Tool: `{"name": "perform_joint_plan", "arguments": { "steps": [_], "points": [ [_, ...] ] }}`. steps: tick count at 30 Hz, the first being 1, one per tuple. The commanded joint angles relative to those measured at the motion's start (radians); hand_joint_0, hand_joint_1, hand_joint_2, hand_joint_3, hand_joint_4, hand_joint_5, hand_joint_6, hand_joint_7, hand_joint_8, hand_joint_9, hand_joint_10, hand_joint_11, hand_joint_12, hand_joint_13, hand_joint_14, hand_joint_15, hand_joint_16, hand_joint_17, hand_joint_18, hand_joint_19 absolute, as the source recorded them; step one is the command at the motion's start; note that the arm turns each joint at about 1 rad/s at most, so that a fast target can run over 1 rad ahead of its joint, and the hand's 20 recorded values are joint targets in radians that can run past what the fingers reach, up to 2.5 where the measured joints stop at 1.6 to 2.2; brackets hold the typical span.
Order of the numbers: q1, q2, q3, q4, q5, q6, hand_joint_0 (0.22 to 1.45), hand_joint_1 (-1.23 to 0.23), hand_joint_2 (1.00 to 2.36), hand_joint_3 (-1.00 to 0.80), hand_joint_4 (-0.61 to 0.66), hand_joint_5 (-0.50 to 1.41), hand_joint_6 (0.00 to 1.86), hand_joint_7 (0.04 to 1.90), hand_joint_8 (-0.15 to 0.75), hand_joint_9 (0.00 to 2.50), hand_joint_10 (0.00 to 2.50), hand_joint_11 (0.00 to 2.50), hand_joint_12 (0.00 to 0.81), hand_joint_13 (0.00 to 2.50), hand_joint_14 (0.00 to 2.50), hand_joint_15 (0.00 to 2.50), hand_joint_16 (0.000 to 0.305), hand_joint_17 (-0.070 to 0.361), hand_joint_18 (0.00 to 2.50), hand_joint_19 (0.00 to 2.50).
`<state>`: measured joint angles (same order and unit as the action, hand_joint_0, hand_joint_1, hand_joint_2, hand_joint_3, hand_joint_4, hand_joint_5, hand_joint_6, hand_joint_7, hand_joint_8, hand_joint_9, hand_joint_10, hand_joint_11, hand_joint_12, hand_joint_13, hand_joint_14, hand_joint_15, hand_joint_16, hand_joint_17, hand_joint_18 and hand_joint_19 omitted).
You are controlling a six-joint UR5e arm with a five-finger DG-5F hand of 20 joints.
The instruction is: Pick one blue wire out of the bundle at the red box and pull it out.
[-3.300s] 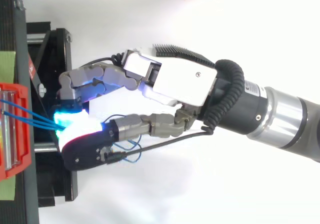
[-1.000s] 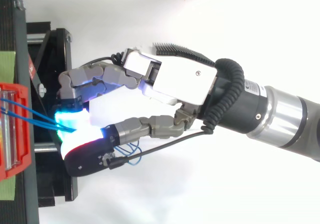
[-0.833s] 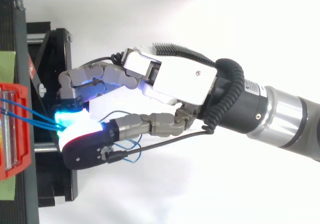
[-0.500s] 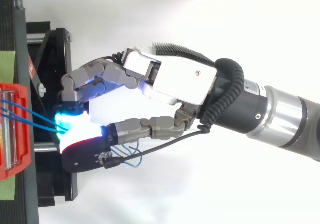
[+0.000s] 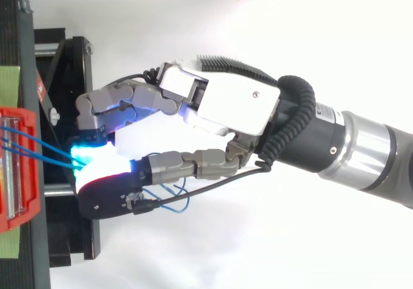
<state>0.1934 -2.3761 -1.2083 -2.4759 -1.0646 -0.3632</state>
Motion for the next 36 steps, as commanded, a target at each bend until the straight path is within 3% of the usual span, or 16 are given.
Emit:
{"name": "perform_joint_plan", "arguments": {
  "steps": [1,5,12,16,20,24,25,29,36],
  "points": [
    [0.000,0.000,0.001,0.000,0.000,0.000,0.54,-0.58,1.01,-0.38,0.22,-0.07,0.50,1.35,0.244,1.00,0.02,0.48,0.335,0.66,0.02,0.39,0.053,0.118,0.43,0.53],
    [0.000,0.000,-0.001,0.000,0.000,0.000,0.50,-0.63,1.00,-0.46,0.23,-0.08,0.55,1.32,0.255,1.01,0.02,0.52,0.349,0.66,0.02,0.39,0.055,0.124,0.44,0.52],
    [0.000,0.000,-0.001,0.000,0.000,0.000,0.49,-0.72,1.00,-0.50,0.22,-0.14,0.72,1.04,0.255,0.98,0.02,0.60,0.355,0.65,0.02,0.40,0.056,0.125,0.43,0.51],
    [0.000,0.000,0.001,0.000,0.000,0.000,0.58,-0.76,1.01,-0.33,0.19,-0.15,0.78,0.97,0.240,0.96,0.02,0.61,0.333,0.63,0.02,0.40,0.051,0.114,0.41,0.52],
    [0.000,0.002,0.001,0.008,0.000,0.001,0.58,-0.75,1.02,-0.22,0.22,-0.15,0.77,1.00,0.236,0.97,0.02,0.60,0.327,0.64,0.02,0.40,0.051,0.114,0.42,0.53],
    [0.000,0.000,0.001,0.009,0.000,0.001,0.61,-0.69,1.01,-0.11,0.31,-0.10,0.61,1.15,0.257,1.01,0.02,0.51,0.352,0.68,0.02,0.38,0.057,0.127,0.47,0.50],
    [0.000,0.000,-0.001,0.009,0.000,0.001,0.62,-0.67,1.01,-0.10,0.32,-0.08,0.55,1.24,0.252,1.01,0.01,0.47,0.345,0.69,0.02,0.38,0.056,0.126,0.46,0.51],
    [0.000,0.002,0.001,0.006,0.000,0.001,0.60,-0.68,1.02,-0.16,0.29,-0.07,0.50,1.35,0.240,1.00,0.02,0.48,0.333,0.68,0.02,0.39,0.053,0.119,0.44,0.52],
    [0.000,0.002,0.001,0.002,-0.003,0.015,0.60,-0.82,1.02,-0.25,0.22,-0.16,0.76,0.98,0.234,0.93,0.02,0.62,0.326,0.64,0.02,0.40,0.051,0.114,0.43,0.51]
  ]
}}
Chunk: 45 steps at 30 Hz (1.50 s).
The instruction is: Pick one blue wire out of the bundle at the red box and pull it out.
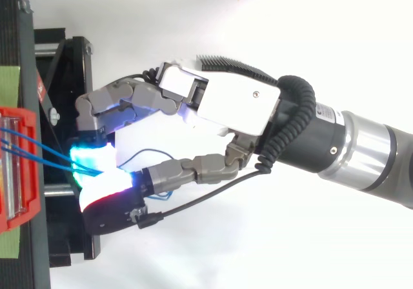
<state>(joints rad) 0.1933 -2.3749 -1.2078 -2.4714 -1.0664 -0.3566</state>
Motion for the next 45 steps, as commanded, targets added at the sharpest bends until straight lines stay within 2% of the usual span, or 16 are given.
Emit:
{"name": "perform_joint_plan", "arguments": {
  "steps": [1,2,5,15,20,24,27,29,31,32,34,37,42,45],
  "points": [
    [0.000,0.000,0.001,-0.003,-0.001,0.011,0.59,-0.83,1.01,-0.29,0.22,-0.16,0.76,0.98,0.235,0.93,0.02,0.62,0.328,0.64,0.02,0.40,0.051,0.114,0.44,0.51],
    [0.000,0.000,0.001,-0.004,-0.001,0.013,0.58,-0.84,1.01,-0.33,0.23,-0.15,0.76,0.98,0.232,0.93,0.02,0.61,0.327,0.64,0.02,0.40,0.051,0.115,0.43,0.51],
    [0.000,0.000,-0.001,-0.009,-0.006,0.027,0.54,-0.82,1.00,-0.50,0.21,-0.08,0.64,1.22,0.224,0.96,0.02,0.49,0.325,0.64,0.02,0.38,0.052,0.117,0.43,0.51],
    [0.000,0.000,0.001,-0.024,-0.013,0.068,0.46,-0.70,1.00,-0.50,0.24,-0.04,0.51,1.42,0.229,1.01,0.01,0.43,0.345,0.65,0.02,0.37,0.056,0.127,0.44,0.51],
    [-0.002,0.000,0.001,-0.026,-0.013,0.071,0.45,-0.61,1.00,-0.50,0.28,-0.04,0.50,1.34,0.231,1.03,0.01,0.37,0.354,0.67,0.01,0.37,0.059,0.132,0.45,0.52],
    [-0.002,0.000,0.001,-0.026,-0.013,0.071,0.47,-0.59,1.00,-0.46,0.30,-0.05,0.50,1.17,0.199,1.04,0.01,0.33,0.341,0.67,0.01,0.36,0.058,0.130,0.44,0.53],
    [-0.002,0.000,-0.001,-0.026,-0.015,0.071,0.49,-0.62,1.01,-0.39,0.30,-0.05,0.50,1.13,0.191,1.04,0.01,0.33,0.333,0.66,0.02,0.37,0.056,0.126,0.42,0.54],
    [-0.002,0.000,0.001,-0.026,-0.013,0.071,0.51,-0.67,1.01,-0.33,0.23,-0.05,0.50,1.22,0.191,1.04,0.02,0.40,0.330,0.66,0.02,0.37,0.054,0.122,0.41,0.55],
    [-0.002,0.000,-0.001,-0.026,-0.015,0.071,0.53,-0.70,1.01,-0.25,0.19,-0.05,0.50,1.38,0.230,1.08,0.02,0.47,0.358,0.68,0.02,0.37,0.060,0.135,0.45,0.53],
    [-0.002,0.000,-0.001,-0.026,-0.015,0.071,0.54,-0.72,1.01,-0.23,0.19,-0.05,0.52,1.39,0.241,1.09,0.02,0.49,0.363,0.69,0.02,0.38,0.061,0.137,0.47,0.52],
    [-0.002,0.000,-0.001,-0.023,-0.015,0.071,0.56,-0.75,1.01,-0.18,0.20,-0.09,0.62,1.20,0.256,1.11,0.02,0.53,0.373,0.70,0.01,0.38,0.062,0.140,0.49,0.51],
    [-0.002,0.000,0.001,-0.023,-0.015,0.071,0.57,-0.78,1.01,-0.13,0.22,-0.12,0.71,1.06,0.267,1.11,0.02,0.57,0.378,0.71,0.01,0.38,0.063,0.142,0.50,0.50],
    [-0.002,0.000,-0.001,-0.023,-0.015,0.071,0.62,-0.82,1.01,-0.11,0.22,-0.12,0.69,1.11,0.231,1.05,0.02,0.58,0.345,0.68,0.02,0.38,0.055,0.125,0.46,0.51],
    [-0.002,0.000,-0.001,-0.021,-0.015,0.071,0.63,-0.86,1.01,-0.26,0.20,-0.13,0.70,1.10,0.211,0.98,0.02,0.58,0.321,0.65,0.02,0.39,0.051,0.114,0.43,0.51]
  ]
}}
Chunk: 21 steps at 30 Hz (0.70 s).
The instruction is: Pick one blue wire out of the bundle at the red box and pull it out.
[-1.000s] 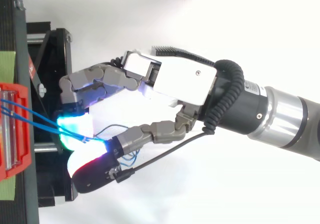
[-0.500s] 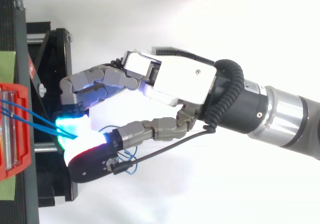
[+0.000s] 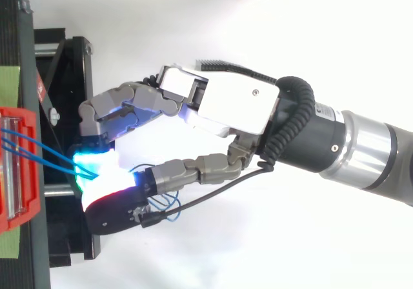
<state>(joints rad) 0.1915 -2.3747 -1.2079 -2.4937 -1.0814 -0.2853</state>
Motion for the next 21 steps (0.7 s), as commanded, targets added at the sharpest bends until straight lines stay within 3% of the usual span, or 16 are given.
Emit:
{"name": "perform_joint_plan", "arguments": {
  "steps": [1,7,12,14,16,21],
  "points": [
    [0.000,0.000,-0.001,0.001,0.000,0.000,0.63,-0.88,1.01,-0.33,0.20,-0.13,0.71,1.08,0.213,0.98,0.02,0.59,0.318,0.64,0.02,0.38,0.051,0.114,0.44,0.50],
    [0.000,0.000,-0.001,0.001,0.000,0.000,0.60,-0.84,1.00,-0.49,0.23,-0.08,0.65,1.23,0.203,1.04,0.02,0.53,0.314,0.65,0.02,0.37,0.050,0.112,0.44,0.51],
    [0.000,-0.001,0.001,0.004,0.000,0.000,0.60,-0.65,1.01,-0.36,0.24,-0.02,0.51,1.49,0.184,1.13,0.02,0.42,0.298,0.68,0.02,0.37,0.047,0.107,0.44,0.54],
    [0.000,-0.001,0.001,0.004,0.000,0.000,0.58,-0.60,1.01,-0.29,0.24,-0.02,0.50,1.45,0.180,1.15,0.02,0.39,0.300,0.70,0.02,0.38,0.048,0.107,0.44,0.56],
    [0.000,-0.001,-0.001,0.004,0.000,0.000,0.56,-0.50,1.01,-0.26,0.28,-0.01,0.50,1.36,0.216,1.21,0.01,0.31,0.354,0.75,0.02,0.34,0.062,0.139,0.53,0.52],
    [0.000,-0.001,-0.001,0.004,0.000,0.000,0.53,-0.39,1.01,-0.33,0.26,-0.02,0.50,1.27,0.206,1.19,0.01,0.27,0.342,0.72,0.01,0.34,0.060,0.135,0.49,0.54]
  ]
}}
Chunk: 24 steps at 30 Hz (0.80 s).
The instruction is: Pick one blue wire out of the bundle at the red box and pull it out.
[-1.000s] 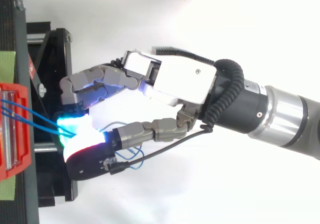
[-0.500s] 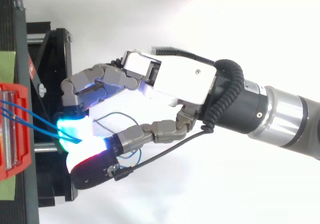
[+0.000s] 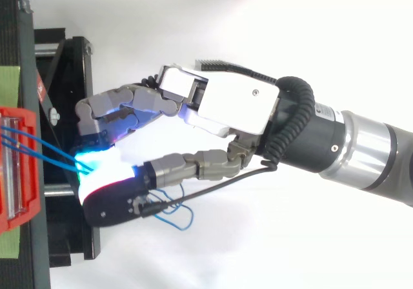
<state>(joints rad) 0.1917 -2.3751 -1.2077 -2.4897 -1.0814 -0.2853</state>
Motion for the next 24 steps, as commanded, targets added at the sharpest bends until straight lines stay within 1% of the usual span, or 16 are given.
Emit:
{"name": "perform_joint_plan", "arguments": {
  "steps": [1,4,5,7,9,10,11,13,14,16,19,20,21,22,24],
  "points": [
    [0.000,-0.001,-0.001,0.000,0.000,0.000,0.51,-0.39,1.01,-0.36,0.21,-0.02,0.50,1.27,0.188,1.17,0.01,0.29,0.316,0.69,0.02,0.36,0.054,0.121,0.45,0.57],
    [0.000,0.000,-0.001,0.000,0.000,0.000,0.48,-0.42,1.00,-0.45,0.21,-0.02,0.50,1.28,0.209,1.16,0.01,0.30,0.335,0.70,0.02,0.36,0.057,0.128,0.46,0.55],
    [0.000,0.000,0.000,0.000,0.000,0.000,0.47,-0.42,1.00,-0.45,0.21,-0.02,0.50,1.28,0.211,1.16,0.01,0.30,0.335,0.71,0.02,0.36,0.058,0.130,0.47,0.54],
    [0.000,0.000,0.000,-0.001,0.000,0.000,0.44,-0.53,1.00,-0.50,0.21,-0.02,0.50,1.32,0.236,1.14,0.01,0.34,0.358,0.71,0.01,0.36,0.061,0.137,0.49,0.53],
    [-0.001,0.000,0.000,0.000,0.000,0.000,0.44,-0.55,1.00,-0.50,0.21,-0.03,0.50,1.35,0.241,1.14,0.02,0.37,0.363,0.71,0.01,0.36,0.061,0.137,0.49,0.53],
    [-0.001,-0.001,-0.001,0.000,0.000,0.000,0.43,-0.61,1.00,-0.50,0.20,-0.03,0.50,1.40,0.253,1.13,0.02,0.41,0.368,0.71,0.02,0.37,0.061,0.138,0.49,0.53],
    [0.000,0.000,0.000,0.000,0.000,0.000,0.43,-0.62,1.00,-0.50,0.19,-0.03,0.50,1.43,0.257,1.13,0.02,0.45,0.369,0.71,0.02,0.37,0.061,0.138,0.49,0.53],
    [0.000,0.000,0.000,0.000,0.000,0.000,0.43,-0.68,1.00,-0.50,0.20,-0.05,0.55,1.39,0.261,1.13,0.02,0.50,0.370,0.70,0.02,0.38,0.061,0.138,0.49,0.53],
    [0.000,0.000,-0.001,0.000,0.000,0.000,0.43,-0.69,1.00,-0.50,0.20,-0.06,0.57,1.36,0.264,1.13,0.02,0.50,0.370,0.70,0.02,0.38,0.061,0.138,0.49,0.53],
    [-0.001,0.000,-0.001,0.000,0.000,0.000,0.44,-0.73,1.00,-0.50,0.20,-0.08,0.63,1.25,0.266,1.13,0.02,0.54,0.365,0.70,0.02,0.39,0.060,0.134,0.48,0.53],
    [-0.001,-0.001,-0.001,-0.001,0.000,0.000,0.46,-0.77,1.00,-0.50,0.20,-0.08,0.67,1.17,0.250,1.12,0.02,0.56,0.356,0.69,0.02,0.40,0.058,0.130,0.48,0.53],
    [-0.003,0.000,0.000,-0.003,0.000,0.000,0.46,-0.77,1.00,-0.50,0.19,-0.08,0.67,1.18,0.248,1.12,0.02,0.55,0.356,0.69,0.02,0.39,0.058,0.130,0.48,0.53],
    [-0.001,-0.001,-0.001,-0.003,0.000,0.000,0.47,-0.81,1.00,-0.50,0.19,-0.09,0.68,1.18,0.243,1.09,0.02,0.57,0.351,0.69,0.02,0.40,0.057,0.128,0.47,0.53],
    [-0.001,0.000,-0.001,-0.005,-0.002,0.000,0.48,-0.85,1.00,-0.50,0.19,-0.10,0.70,1.12,0.238,1.07,0.02,0.58,0.349,0.67,0.02,0.40,0.056,0.127,0.47,0.51],
    [-0.001,0.000,-0.001,-0.003,-0.002,0.000,0.46,-0.88,1.00,-0.50,0.20,-0.12,0.72,1.07,0.234,1.04,0.02,0.58,0.357,0.66,0.02,0.39,0.057,0.129,0.47,0.51]
  ]
}}
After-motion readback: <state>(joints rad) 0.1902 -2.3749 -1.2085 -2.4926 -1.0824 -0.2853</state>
